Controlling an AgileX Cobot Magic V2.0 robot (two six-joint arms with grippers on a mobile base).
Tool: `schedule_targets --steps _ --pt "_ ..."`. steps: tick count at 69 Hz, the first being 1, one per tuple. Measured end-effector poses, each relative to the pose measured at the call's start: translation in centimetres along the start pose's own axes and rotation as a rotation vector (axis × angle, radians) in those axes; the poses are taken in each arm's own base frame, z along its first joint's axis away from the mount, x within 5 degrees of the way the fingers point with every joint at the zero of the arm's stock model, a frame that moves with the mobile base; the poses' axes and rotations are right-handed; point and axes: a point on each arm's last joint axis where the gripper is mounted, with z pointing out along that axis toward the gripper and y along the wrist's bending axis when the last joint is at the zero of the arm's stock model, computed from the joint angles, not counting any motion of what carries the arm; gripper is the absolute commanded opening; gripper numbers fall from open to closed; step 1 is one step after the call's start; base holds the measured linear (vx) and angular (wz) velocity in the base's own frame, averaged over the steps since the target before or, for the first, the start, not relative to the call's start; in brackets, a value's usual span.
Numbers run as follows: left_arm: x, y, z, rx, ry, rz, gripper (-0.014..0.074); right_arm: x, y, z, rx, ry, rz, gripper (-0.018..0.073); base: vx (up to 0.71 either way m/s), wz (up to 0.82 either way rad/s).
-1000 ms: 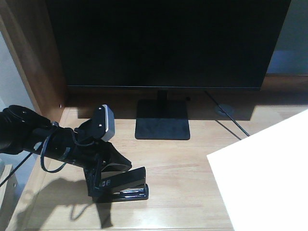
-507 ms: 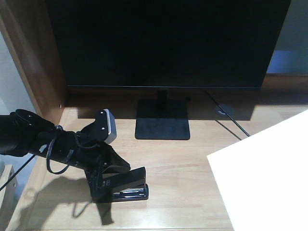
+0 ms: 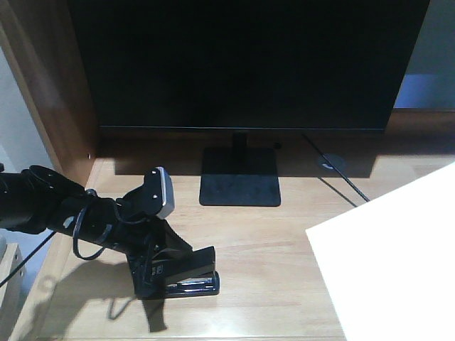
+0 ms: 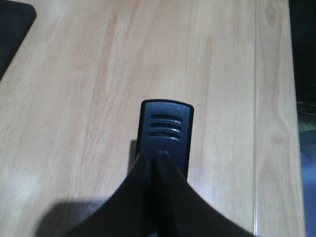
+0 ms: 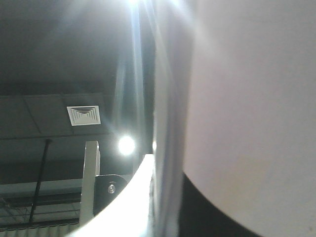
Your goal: Grab stapler and paper to desk for stapling
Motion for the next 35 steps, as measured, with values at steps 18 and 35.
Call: schedule_targets --steps 18,35 --pt "0.02 -0.05 0.14 0.005 0.0 0.003 -0.0006 0.0 0.0 0.0 0.0 0.0 0.0 -0.0006 0.0 0.0" --pt "0.02 -0.05 0.14 0.005 0.0 0.003 -0.0006 0.0 0.0 0.0 0.0 0.0 0.0 -0.0006 0.0 0.0"
